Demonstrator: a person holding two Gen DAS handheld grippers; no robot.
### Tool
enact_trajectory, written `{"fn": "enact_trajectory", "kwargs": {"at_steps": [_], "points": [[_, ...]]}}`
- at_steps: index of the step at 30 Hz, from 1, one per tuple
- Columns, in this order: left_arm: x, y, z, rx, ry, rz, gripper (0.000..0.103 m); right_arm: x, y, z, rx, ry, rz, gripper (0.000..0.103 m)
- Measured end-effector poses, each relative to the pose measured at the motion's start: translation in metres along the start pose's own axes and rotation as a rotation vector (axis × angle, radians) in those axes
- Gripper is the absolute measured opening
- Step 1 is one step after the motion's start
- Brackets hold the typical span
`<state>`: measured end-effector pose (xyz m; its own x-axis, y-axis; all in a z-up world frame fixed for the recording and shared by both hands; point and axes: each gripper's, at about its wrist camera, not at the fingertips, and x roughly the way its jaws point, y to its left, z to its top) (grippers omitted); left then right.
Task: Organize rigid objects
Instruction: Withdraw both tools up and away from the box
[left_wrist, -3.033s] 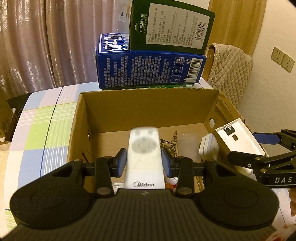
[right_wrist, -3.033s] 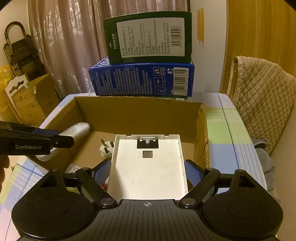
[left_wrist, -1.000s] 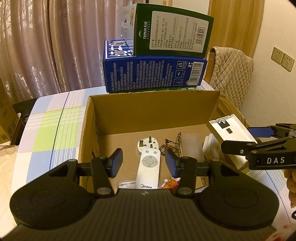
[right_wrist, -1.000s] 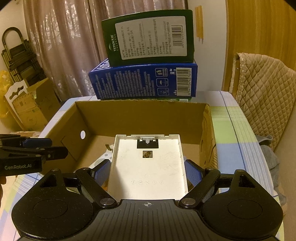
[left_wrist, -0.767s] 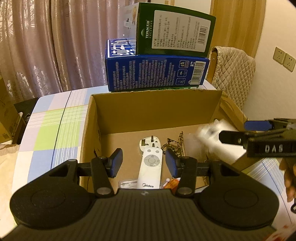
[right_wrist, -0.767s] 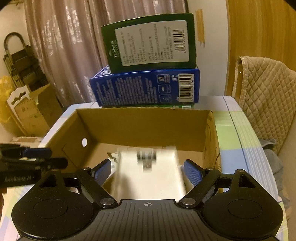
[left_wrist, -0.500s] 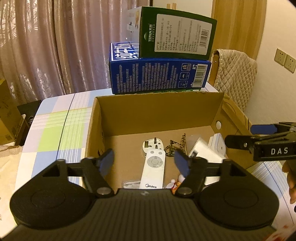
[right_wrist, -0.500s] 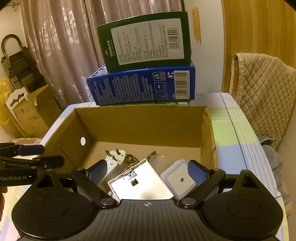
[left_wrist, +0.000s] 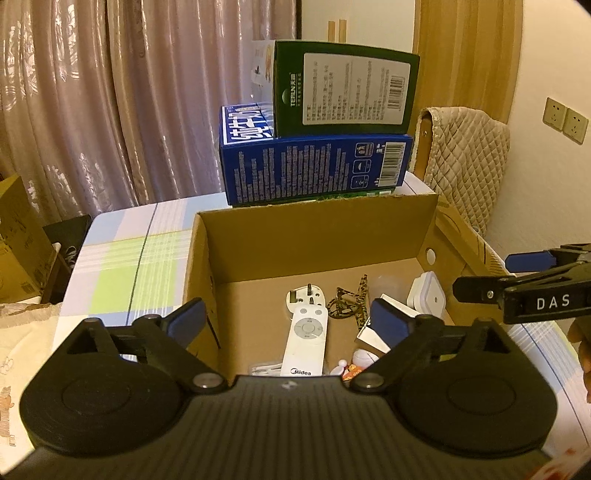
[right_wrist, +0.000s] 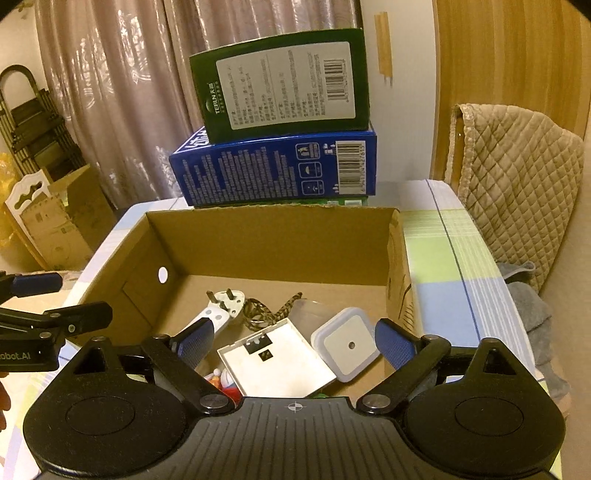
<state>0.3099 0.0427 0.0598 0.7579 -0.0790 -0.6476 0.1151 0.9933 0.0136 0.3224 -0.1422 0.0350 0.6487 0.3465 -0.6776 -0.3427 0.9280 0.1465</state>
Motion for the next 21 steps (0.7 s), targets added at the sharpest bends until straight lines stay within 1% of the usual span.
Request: {"fn": "enact_trajectory", "kwargs": {"at_steps": [6,13,15,17,21], "points": [[-0.017,-0.003,0.003,-0.003,-0.024,0.028,0.102,-0.015,0.000,0.002,0.002,-0.001,-0.005,0.091],[-0.032,-0.004,0.005,-0.021,-0.014,0.030,0.102,-0.032,0.002,0.005,0.000,-0.006,-0.012,0.091],[-0.036,-0.005,0.004,-0.031,-0.010,0.043,0.102,-0.037,0.003,0.005,-0.001,-0.008,-0.013,0.091],[-0.042,-0.006,0.002,-0.034,-0.031,0.048,0.102,-0.043,0.003,0.003,0.002,-0.012,-0.014,0.091],[-0.059,-0.011,-0.004,-0.034,-0.099,0.045,0.102,-0.055,0.002,-0.001,0.016,-0.018,-0.012,0.091]]}}
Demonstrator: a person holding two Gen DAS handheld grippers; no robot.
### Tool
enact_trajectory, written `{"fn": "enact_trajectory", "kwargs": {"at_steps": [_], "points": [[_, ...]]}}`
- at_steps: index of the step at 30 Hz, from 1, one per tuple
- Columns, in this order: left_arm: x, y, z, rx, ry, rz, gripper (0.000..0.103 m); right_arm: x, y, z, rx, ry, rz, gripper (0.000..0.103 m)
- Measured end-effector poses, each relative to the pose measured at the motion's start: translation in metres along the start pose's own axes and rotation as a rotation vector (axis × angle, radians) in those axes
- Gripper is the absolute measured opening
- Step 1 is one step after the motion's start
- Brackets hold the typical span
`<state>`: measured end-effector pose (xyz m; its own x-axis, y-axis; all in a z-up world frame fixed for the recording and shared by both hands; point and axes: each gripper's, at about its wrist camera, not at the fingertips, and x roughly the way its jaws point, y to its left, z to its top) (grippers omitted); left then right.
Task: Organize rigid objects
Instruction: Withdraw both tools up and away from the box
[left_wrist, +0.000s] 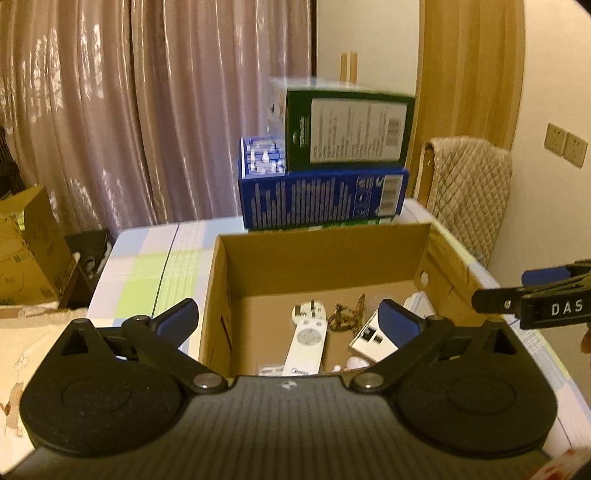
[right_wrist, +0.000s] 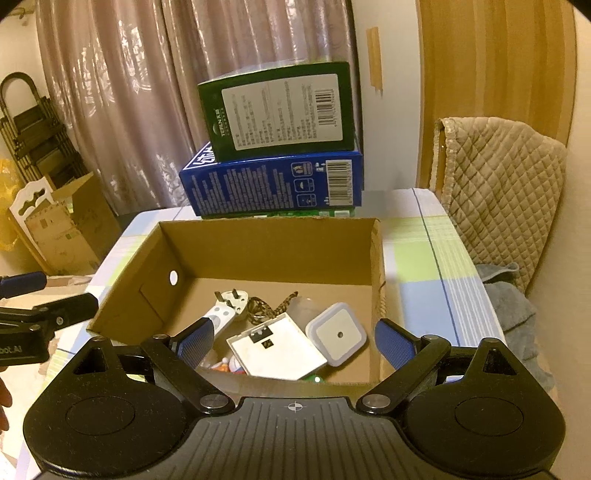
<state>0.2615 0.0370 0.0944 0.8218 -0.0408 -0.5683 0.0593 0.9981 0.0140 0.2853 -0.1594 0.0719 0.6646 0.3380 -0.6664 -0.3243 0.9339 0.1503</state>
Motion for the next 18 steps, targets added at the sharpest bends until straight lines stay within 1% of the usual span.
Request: {"fn": "enact_trajectory", "kwargs": {"at_steps": [2,5,7,9,12,15,18], "points": [[-0.007,-0.001,-0.001,-0.005,-0.010,-0.009,0.102,-0.006,-0.001,-0.003,0.008,-0.004,0.001,0.091],[-0.014,-0.005,-0.002,0.004,0.008,-0.020,0.102,-0.016,-0.002,-0.007,0.014,-0.010,-0.002,0.091],[-0.021,-0.006,-0.003,0.004,0.007,-0.020,0.101,-0.022,-0.002,-0.008,0.017,-0.015,-0.003,0.091],[-0.028,-0.006,-0.005,-0.011,-0.002,-0.026,0.101,-0.028,-0.003,-0.010,0.018,-0.019,-0.005,0.091],[-0.036,-0.006,-0.008,-0.038,0.008,-0.031,0.101,-0.038,-0.004,-0.012,0.022,-0.026,-0.002,0.091],[-0.045,-0.008,-0.011,-0.047,0.003,-0.011,0.101,-0.047,-0.004,-0.015,0.024,-0.031,0.001,0.091],[-0.053,-0.009,-0.012,-0.066,0.016,-0.026,0.101,-0.057,-0.002,-0.018,0.021,-0.035,0.007,0.091]]}}
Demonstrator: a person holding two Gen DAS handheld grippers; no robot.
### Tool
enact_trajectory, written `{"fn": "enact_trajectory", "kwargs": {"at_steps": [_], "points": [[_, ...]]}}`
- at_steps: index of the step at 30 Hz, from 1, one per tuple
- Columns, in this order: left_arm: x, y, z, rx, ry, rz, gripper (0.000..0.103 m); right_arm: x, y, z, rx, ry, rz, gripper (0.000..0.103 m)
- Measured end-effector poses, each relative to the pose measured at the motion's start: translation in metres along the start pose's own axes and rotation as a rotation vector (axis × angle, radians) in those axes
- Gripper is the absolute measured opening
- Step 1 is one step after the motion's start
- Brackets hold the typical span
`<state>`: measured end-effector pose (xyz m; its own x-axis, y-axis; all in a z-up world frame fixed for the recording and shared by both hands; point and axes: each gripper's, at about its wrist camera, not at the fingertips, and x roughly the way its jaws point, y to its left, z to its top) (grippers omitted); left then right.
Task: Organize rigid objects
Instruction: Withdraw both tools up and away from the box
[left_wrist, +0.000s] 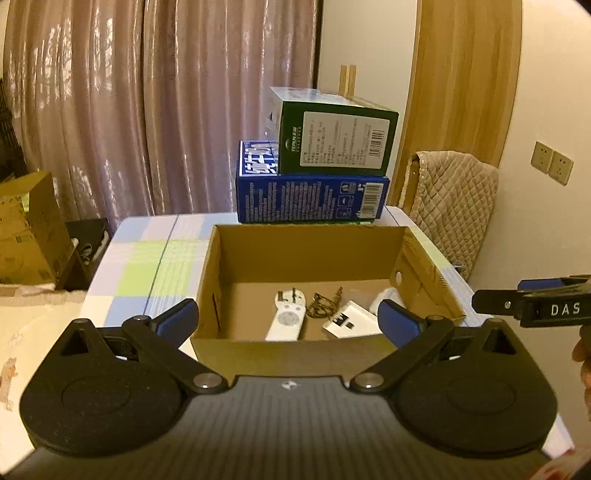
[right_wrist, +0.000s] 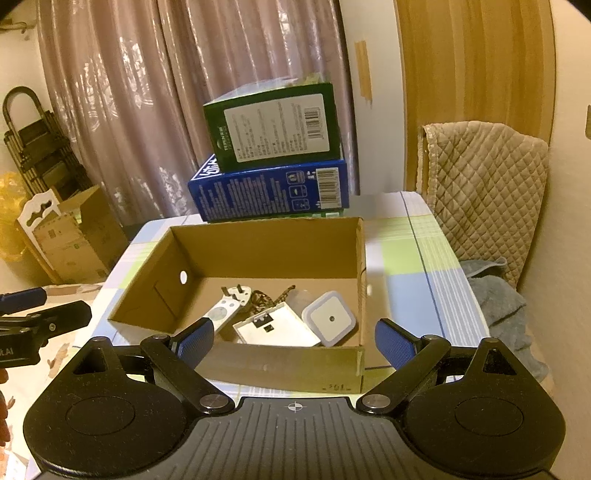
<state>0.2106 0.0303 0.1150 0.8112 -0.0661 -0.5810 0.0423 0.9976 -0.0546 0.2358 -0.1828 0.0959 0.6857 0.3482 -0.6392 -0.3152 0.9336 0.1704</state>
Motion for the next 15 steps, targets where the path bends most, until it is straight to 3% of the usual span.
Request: {"fn": "enact_trajectory", "kwargs": {"at_steps": [15], "points": [[-0.063,-0.018,-0.021,0.023,0.002,0.034,0.101,-0.063,0.012,-0.030,0.008,-0.030,0.024,0.091]]}}
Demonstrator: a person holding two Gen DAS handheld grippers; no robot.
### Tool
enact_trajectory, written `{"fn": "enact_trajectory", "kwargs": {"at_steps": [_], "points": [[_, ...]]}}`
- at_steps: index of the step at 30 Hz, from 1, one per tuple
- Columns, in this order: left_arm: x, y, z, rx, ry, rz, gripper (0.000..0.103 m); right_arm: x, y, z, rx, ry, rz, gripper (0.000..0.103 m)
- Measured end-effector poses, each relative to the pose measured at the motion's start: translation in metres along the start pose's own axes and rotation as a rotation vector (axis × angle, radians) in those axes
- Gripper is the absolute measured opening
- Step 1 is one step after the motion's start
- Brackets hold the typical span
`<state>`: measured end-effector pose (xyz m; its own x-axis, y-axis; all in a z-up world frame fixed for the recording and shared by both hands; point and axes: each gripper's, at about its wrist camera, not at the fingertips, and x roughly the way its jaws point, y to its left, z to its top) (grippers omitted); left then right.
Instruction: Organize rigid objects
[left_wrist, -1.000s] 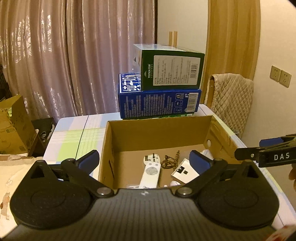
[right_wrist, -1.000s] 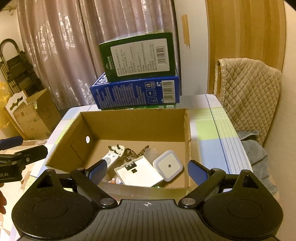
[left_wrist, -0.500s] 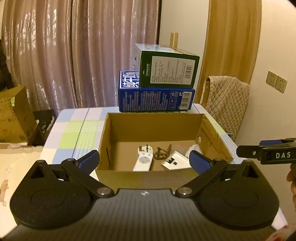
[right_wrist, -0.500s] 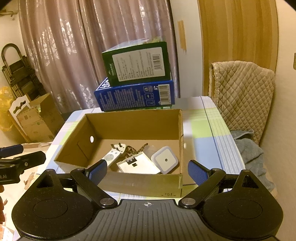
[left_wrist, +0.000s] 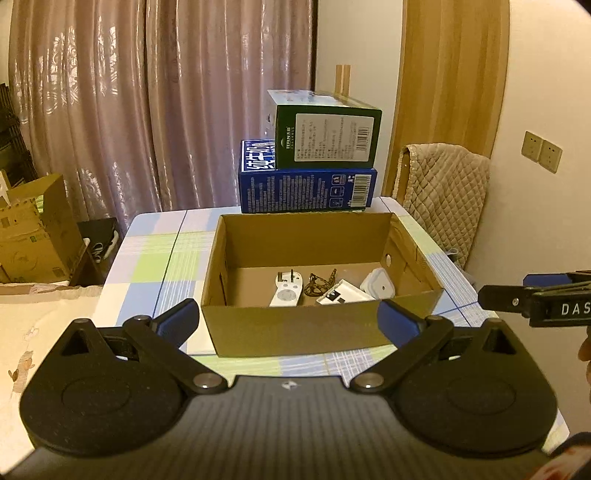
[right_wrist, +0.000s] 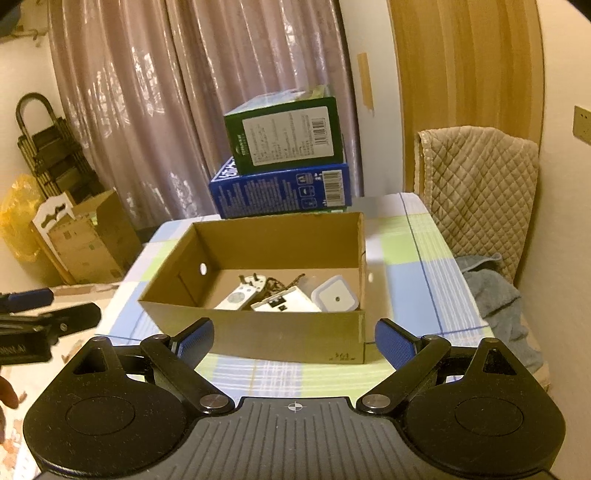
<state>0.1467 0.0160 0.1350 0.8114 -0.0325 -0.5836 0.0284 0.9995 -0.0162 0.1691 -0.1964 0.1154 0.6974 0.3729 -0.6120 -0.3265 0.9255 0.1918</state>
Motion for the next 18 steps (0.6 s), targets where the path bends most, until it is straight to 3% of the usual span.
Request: {"fn": "enact_trajectory", "kwargs": {"at_steps": [18], "points": [[-0.062,-0.005,-0.039,-0.093,0.031,0.034,0.101,-0.060,0.031,-0.035,-0.087,-0.020,-0.018,0.091]]}}
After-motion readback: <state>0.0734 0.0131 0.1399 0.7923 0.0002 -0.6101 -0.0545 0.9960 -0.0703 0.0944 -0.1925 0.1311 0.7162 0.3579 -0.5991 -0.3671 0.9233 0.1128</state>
